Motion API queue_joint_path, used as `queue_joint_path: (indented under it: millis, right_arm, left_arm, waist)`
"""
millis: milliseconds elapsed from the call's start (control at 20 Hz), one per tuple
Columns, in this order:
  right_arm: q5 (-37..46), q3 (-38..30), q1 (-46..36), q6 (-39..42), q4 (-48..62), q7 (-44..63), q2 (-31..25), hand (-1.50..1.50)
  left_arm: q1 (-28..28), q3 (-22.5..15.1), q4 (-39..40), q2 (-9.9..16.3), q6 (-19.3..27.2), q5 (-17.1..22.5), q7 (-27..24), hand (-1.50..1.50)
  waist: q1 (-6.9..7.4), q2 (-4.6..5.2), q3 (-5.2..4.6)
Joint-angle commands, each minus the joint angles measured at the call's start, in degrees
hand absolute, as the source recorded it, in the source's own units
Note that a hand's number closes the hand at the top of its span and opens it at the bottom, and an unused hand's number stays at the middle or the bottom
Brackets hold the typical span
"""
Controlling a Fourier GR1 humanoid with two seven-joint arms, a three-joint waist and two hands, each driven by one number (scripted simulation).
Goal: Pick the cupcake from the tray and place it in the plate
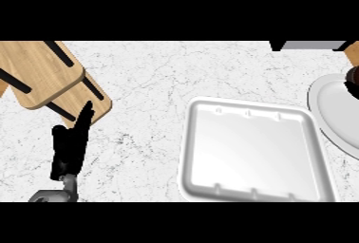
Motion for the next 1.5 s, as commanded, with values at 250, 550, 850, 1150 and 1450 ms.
queue_joint_path:
  millis: [250, 550, 850, 1150, 1450]
  right_arm:
    - [-0.8, -2.9, -4.5, 0.7, 22.5, -9.2, -6.1, 1.5]
    - [-3.8, -3.3, -5.0, 9.3, 32.3, -13.0, -6.0, 1.5]
    - [-3.0, -2.3, -6.6, 14.0, 40.8, -21.8, -9.5, -1.5]
    - [-11.6, -9.0, -7.0, 15.2, 38.4, -34.3, -9.8, -1.5]
    - [-25.9, -23.0, -9.5, 18.5, 41.5, -37.9, -11.2, -1.5]
  left_arm:
    - [3.2, -0.1, 0.7, -1.2, -1.6, 0.4, -2.4, 0.0]
    - [3.0, 0.7, -0.3, -0.5, -2.4, 1.0, -0.4, 0.0]
    - [2.5, 0.0, -0.5, -1.3, -2.4, 0.0, -0.2, 0.0]
    - [-0.6, 1.5, 2.5, -2.3, -0.2, -1.0, 0.0, 0.0]
    - [2.2, 2.2, 3.2, -1.0, -3.4, 1.0, -2.4, 0.0]
  waist:
    - [0.8, 0.54, -0.28]
    - [1.25, 0.65, -0.22]
    - [0.88, 0.6, -0.22]
    - [-0.85, 0.21, -0.26]
    - [-0.73, 0.47, -0.22]
